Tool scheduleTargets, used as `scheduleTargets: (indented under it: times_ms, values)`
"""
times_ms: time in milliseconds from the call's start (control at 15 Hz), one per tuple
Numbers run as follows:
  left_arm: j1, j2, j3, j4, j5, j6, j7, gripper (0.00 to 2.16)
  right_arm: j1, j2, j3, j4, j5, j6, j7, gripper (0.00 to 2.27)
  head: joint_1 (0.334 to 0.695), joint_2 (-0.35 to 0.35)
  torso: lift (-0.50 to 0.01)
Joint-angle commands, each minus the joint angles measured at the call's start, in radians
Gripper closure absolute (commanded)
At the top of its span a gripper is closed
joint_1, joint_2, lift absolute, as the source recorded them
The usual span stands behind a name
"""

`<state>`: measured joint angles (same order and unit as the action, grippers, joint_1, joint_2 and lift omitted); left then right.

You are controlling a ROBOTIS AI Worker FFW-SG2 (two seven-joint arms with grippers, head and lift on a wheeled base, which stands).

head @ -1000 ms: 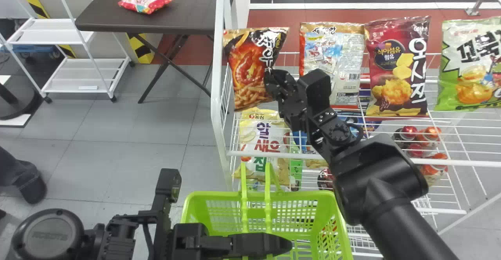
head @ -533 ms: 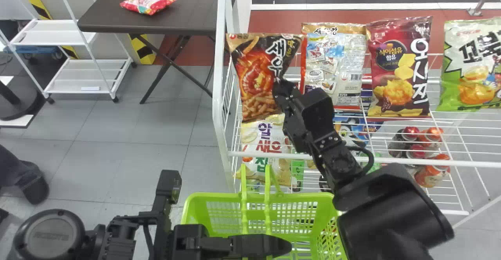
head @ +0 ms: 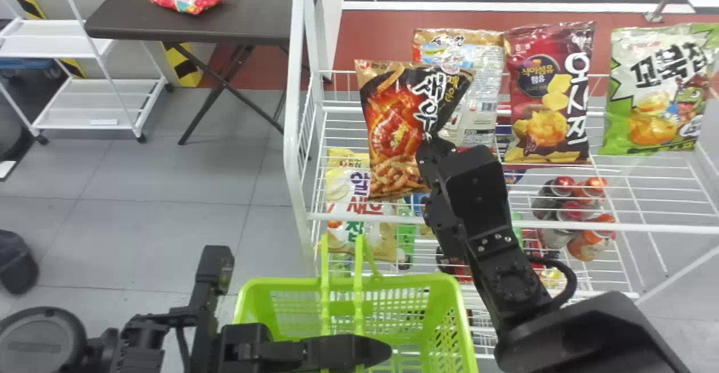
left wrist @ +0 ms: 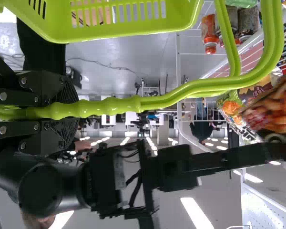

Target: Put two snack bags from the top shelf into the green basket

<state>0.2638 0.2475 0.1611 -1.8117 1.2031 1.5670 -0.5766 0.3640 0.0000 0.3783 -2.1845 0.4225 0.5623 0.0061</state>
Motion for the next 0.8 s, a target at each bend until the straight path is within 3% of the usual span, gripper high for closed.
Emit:
scheduleTargets:
  times_ms: [0, 333, 533, 733]
  values:
    - [0.026, -0.007, 0.028, -0.008, 0.001, 0.004, -0.006, 2.14, 0.039, 0.001, -0.009, -0.104, 0.009, 0.189, 0.022, 2.24, 0.695, -0.029, 0.000]
    - [0.017, -0.011, 0.018, -0.006, 0.001, 0.004, 0.000, 2.14, 0.161, -0.080, 0.019, -0.382, 0.047, 0.603, 0.075, 2.24, 0.695, -0.117, 0.000]
    - [0.017, -0.013, 0.018, -0.008, 0.001, 0.004, 0.000, 2.14, 0.162, -0.107, 0.077, -0.506, 0.082, 0.910, 0.146, 2.24, 0.695, -0.168, 0.000]
    - [0.012, -0.013, 0.012, -0.011, 0.003, 0.004, 0.000, 2.14, 0.161, -0.112, 0.160, -0.492, 0.055, 0.949, 0.166, 2.24, 0.695, -0.196, 0.000]
